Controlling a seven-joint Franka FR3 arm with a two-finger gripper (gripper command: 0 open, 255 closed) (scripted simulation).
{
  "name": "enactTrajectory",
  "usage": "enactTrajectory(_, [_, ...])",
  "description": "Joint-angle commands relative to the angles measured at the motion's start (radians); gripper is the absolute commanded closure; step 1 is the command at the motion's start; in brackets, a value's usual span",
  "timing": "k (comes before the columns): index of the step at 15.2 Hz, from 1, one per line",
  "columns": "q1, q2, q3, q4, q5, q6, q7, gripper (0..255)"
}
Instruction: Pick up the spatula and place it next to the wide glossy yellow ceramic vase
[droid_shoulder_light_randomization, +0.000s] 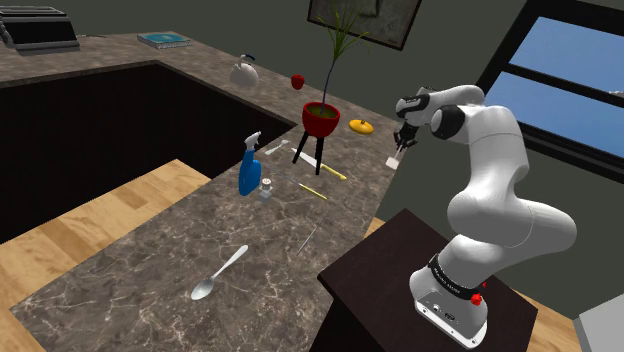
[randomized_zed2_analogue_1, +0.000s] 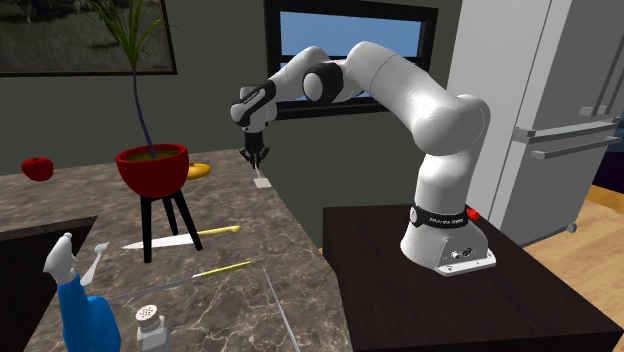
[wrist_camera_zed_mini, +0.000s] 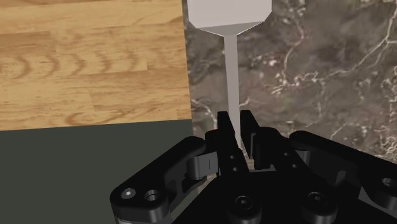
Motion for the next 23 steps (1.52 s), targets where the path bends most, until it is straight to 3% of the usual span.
enactTrajectory(1, [-0.001, 0.015, 0.001, 0.001, 0.001, 0.015, 0.000, 255])
enactTrajectory(11, [-0.002, 0.042, 0.002, 0.015, 0.002, 0.027, 0.000, 255])
enactTrajectory(12, [-0.002, 0.042, 0.002, 0.015, 0.002, 0.027, 0.000, 0])
enactTrajectory(17, [-0.002, 0.042, 0.002, 0.015, 0.002, 0.027, 0.000, 0])
enactTrajectory(23, [0.006, -0.065, -0.003, -0.050, -0.002, -0.015, 0.000, 0])
